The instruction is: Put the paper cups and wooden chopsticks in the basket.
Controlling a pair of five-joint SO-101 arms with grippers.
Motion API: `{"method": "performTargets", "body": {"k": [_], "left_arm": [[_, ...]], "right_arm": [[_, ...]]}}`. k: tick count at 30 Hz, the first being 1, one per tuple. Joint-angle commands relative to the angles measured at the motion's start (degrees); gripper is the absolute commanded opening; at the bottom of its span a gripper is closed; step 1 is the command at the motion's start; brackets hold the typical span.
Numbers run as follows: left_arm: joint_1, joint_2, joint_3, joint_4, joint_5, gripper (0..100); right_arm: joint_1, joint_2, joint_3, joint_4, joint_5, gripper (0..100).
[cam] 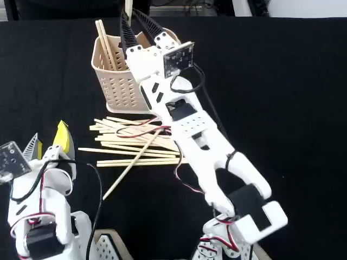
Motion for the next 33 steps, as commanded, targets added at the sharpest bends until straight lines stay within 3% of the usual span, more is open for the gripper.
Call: {"method": "performTargets", "body": {"k": [1, 8, 27, 33], "left_arm": [[-0.7, -0.2, 0.5, -1.9, 0.1, 21], [-0.7, -0.2, 0.7, -2.0, 0.2, 21], [-0.7, -0.2, 0.8, -1.8, 0.1, 21], [-0.7, -0.2, 0.8, -1.8, 0.1, 21]], "right_arm": [[1.0, 3.2, -1.1, -1.4, -0.6, 1.2], [0.8, 10.2, -2.9, -1.0, -0.4, 1.5], [-0.5, 10.3, -1.5, -0.9, -0.3, 8.2], [-4.9, 4.2, 1.8, -0.8, 4.6, 8.2]]}}
